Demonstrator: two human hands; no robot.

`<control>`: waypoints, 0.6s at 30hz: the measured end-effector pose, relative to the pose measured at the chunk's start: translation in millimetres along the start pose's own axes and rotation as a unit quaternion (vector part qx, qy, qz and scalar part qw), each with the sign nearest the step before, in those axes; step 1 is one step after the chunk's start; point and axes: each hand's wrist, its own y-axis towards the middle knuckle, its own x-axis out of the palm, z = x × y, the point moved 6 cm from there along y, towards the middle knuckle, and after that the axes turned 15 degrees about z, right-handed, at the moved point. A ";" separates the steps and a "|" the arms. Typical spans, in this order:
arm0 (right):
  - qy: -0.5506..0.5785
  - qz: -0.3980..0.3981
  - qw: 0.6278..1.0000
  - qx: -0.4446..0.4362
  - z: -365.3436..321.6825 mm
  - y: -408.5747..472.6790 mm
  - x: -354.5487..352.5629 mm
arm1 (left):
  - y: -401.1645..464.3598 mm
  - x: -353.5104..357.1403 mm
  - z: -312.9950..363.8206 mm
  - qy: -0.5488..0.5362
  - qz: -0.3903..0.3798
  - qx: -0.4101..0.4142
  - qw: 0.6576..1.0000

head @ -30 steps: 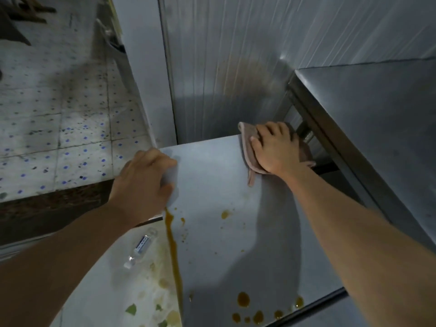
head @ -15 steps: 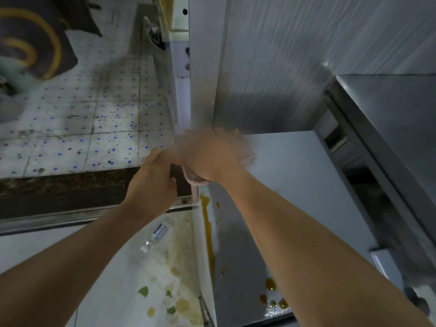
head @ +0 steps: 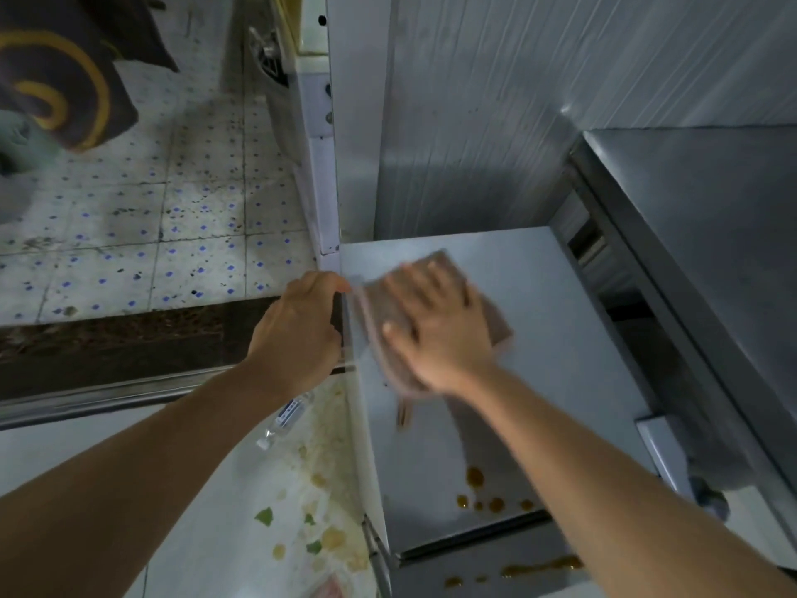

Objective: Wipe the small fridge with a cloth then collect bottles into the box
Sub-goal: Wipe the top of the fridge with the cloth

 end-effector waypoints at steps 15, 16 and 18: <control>-0.022 -0.011 0.997 0.073 79.1 -68.6 -24.5 | -16.7 41.4 39.5 0.096 0.006 0.131 0.987; -0.045 -0.003 0.992 0.120 105.9 -59.3 -25.8 | -15.8 43.5 40.6 0.095 0.009 0.129 0.987; -0.062 0.005 0.973 0.220 148.8 -43.2 -29.2 | -11.7 45.8 38.9 0.089 0.010 0.117 0.989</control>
